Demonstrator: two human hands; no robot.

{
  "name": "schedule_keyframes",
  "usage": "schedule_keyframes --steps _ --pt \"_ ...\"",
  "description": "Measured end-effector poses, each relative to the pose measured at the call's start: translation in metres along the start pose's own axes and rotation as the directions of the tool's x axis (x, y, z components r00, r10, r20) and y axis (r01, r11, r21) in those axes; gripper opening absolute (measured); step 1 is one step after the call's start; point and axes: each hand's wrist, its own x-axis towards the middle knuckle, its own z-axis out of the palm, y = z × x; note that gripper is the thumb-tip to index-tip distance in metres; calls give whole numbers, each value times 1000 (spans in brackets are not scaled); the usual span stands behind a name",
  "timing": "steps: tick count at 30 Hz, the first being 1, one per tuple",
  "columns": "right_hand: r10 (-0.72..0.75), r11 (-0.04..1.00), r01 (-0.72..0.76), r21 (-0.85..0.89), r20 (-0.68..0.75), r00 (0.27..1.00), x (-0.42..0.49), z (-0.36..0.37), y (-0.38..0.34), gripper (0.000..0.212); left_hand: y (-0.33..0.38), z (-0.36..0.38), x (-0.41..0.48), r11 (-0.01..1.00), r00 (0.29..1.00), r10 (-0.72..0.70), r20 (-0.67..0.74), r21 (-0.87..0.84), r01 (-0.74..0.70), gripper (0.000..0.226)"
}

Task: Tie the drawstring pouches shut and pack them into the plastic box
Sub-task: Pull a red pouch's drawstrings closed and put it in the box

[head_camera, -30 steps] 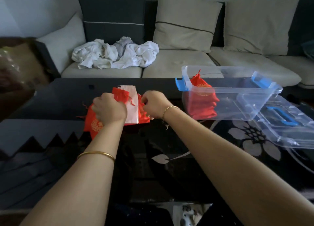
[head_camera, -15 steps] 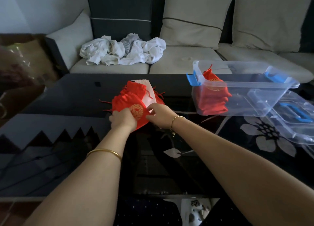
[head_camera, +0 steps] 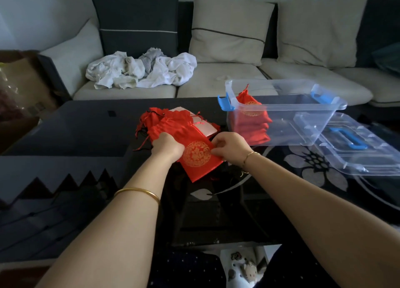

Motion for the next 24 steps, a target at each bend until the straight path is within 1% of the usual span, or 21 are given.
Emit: schedule_keyframes --steps 2,4,5,7,9,11,12,13,15,17,20,22,24 --pt "-39 999 39 10 -18 999 -8 -11 5 18 5 -1 0 998 1000 -1 -8 -64 0 49" --pt "-75 997 76 19 -50 996 -16 -21 12 15 9 0 0 993 996 90 6 -80 -89 62" --pt "-83 995 86 44 -68 994 -19 -25 16 13 10 0 -1 985 989 149 17 -86 -147 61" --pt "-69 991 77 107 -83 994 -25 -32 24 9 14 0 -1 965 969 240 56 -125 -232 47" --pt "-32 990 41 139 -66 997 -29 -38 32 10 19 1 -3 943 949 305 83 -164 -289 34" --pt "18 992 -19 123 7 1000 -30 -43 39 8 26 1 -5 917 915 384 121 -165 -362 25" --pt "44 992 -50 116 49 998 -30 -47 40 12 30 0 -6 899 891 429 148 -164 -405 19" --pt "71 988 -81 128 79 994 -29 -51 41 17 35 0 -8 881 865 470 177 -153 -447 18" --pt "119 971 -134 199 85 989 -26 -59 39 23 42 0 -10 850 823 526 216 -112 -514 15" --pt "161 934 -177 310 76 984 -24 -69 36 28 47 2 -12 817 792 573 213 -63 -574 13" --pt "164 880 -199 432 116 980 -23 -79 34 39 50 1 -14 775 762 620 185 1 -631 12" --pt "139 865 -185 466 132 981 -25 -82 34 39 51 0 -15 765 754 630 187 18 -644 11" --pt "93 868 -152 474 146 985 -26 -86 34 30 52 -1 -15 765 756 627 188 31 -643 10"
